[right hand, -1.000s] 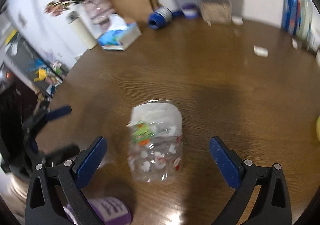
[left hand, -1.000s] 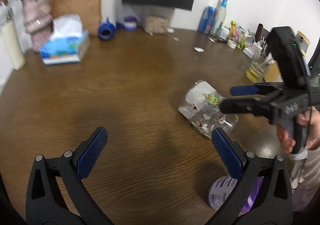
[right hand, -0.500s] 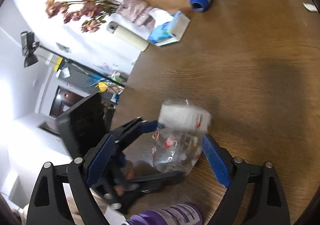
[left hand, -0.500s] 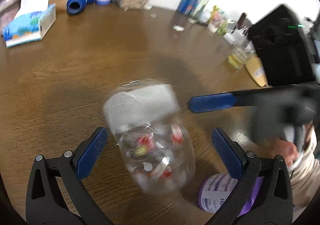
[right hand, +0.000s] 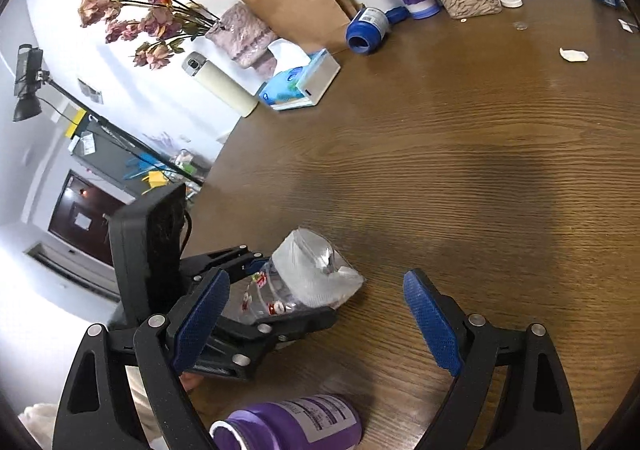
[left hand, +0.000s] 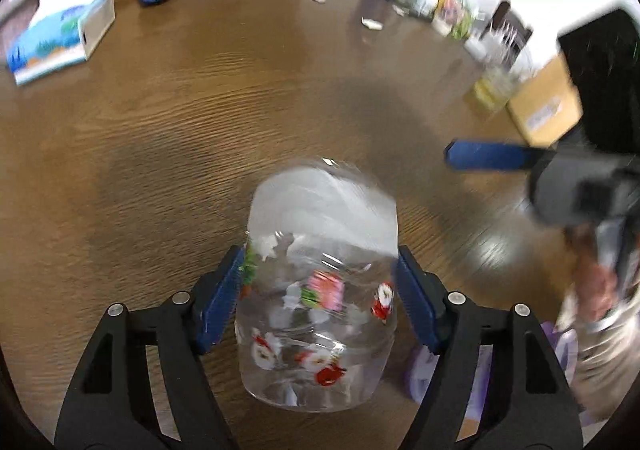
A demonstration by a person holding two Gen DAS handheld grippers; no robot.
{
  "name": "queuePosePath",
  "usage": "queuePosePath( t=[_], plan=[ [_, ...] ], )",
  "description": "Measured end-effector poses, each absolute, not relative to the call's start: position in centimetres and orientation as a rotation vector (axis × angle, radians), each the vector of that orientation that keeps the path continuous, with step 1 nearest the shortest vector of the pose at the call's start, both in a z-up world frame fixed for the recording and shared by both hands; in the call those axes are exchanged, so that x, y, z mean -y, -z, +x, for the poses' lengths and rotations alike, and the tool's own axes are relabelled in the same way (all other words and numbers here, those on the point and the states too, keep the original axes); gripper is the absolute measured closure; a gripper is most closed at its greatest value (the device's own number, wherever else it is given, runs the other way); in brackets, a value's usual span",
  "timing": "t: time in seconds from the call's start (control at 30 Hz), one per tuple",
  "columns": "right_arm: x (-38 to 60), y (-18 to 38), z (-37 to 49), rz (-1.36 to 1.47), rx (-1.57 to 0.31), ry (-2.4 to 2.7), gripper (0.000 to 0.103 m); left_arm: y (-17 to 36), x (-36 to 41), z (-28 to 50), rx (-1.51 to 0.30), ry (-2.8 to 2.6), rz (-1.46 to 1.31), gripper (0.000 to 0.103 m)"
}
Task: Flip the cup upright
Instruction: 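Rotate the cup upright with the left tool while the right tool grips it too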
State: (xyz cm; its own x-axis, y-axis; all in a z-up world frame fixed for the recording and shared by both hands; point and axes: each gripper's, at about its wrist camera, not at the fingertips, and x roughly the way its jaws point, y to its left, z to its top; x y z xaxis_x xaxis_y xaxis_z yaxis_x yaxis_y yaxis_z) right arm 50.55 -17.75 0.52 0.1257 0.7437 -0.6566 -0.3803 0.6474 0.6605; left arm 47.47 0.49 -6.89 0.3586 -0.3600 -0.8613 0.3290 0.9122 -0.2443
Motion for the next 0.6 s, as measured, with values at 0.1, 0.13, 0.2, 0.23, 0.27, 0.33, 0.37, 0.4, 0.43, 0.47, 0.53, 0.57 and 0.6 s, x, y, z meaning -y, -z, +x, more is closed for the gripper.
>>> queuePosePath(
  t=[0.1, 0.13, 0.2, 0.23, 0.27, 0.33, 0.37, 0.4, 0.43, 0.47, 0.53, 0.57, 0.6],
  plan=[
    [17.3, -1.1, 50.3, 0.352, -1.175, -0.832, 0.01, 6.9, 1.1, 46.1, -1.08, 0.408, 0.136, 0.042],
    [17.3, -1.3, 50.1, 0.345, -1.173, -0.826, 0.01, 6.7, 1.2, 45.9, -1.065, 0.392, 0.15, 0.042],
    [17.2, -1.8, 49.8, 0.338, -1.165, -0.816, 0.01, 5.0, 0.3, 45.0, -0.959, 0.356, 0.126, 0.042],
    [17.1, -2.2, 49.6, 0.338, -1.158, -0.816, 0.01, 3.6, -0.4, 44.3, -0.877, 0.331, 0.117, 0.042],
    [17.1, -2.8, 49.4, 0.342, -1.143, -0.822, 0.01, 2.6, -0.8, 43.8, -0.829, 0.314, 0.108, 0.042],
    [17.0, -4.4, 48.8, 0.37, -1.086, -0.872, 0.01, 0.2, -1.8, 42.5, -0.718, 0.299, 0.072, 0.042],
    [16.8, -5.3, 48.5, 0.381, -1.056, -0.904, 0.01, -0.9, -2.1, 42.0, -0.668, 0.308, 0.048, 0.042],
    [16.5, -6.1, 48.3, 0.392, -1.036, -0.928, 0.009, -2.0, -2.8, 40.9, -0.597, 0.308, 0.012, 0.042],
    [16.2, -6.8, 48.2, 0.407, -1.022, -0.953, 0.009, -2.5, -2.5, 40.5, -0.56, 0.303, -0.005, 0.042],
    [15.8, -7.2, 48.1, 0.418, -1.015, -0.97, 0.009, -3.2, -2.6, 39.5, -0.511, 0.305, -0.022, 0.042],
    [14.8, -7.8, 47.9, 0.438, -1.015, -0.982, 0.009, -4.1, -2.5, 37.5, -0.431, 0.314, -0.019, 0.042],
    [14.2, -8.0, 47.8, 0.448, -1.013, -0.996, 0.009, -4.4, -2.4, 36.6, -0.403, 0.299, -0.002, 0.042],
    [13.5, -8.1, 47.6, 0.467, -1.013, -1.028, 0.009, -4.6, -2.2, 36.4, -0.383, 0.294, 0.001, 0.042]
  ],
)
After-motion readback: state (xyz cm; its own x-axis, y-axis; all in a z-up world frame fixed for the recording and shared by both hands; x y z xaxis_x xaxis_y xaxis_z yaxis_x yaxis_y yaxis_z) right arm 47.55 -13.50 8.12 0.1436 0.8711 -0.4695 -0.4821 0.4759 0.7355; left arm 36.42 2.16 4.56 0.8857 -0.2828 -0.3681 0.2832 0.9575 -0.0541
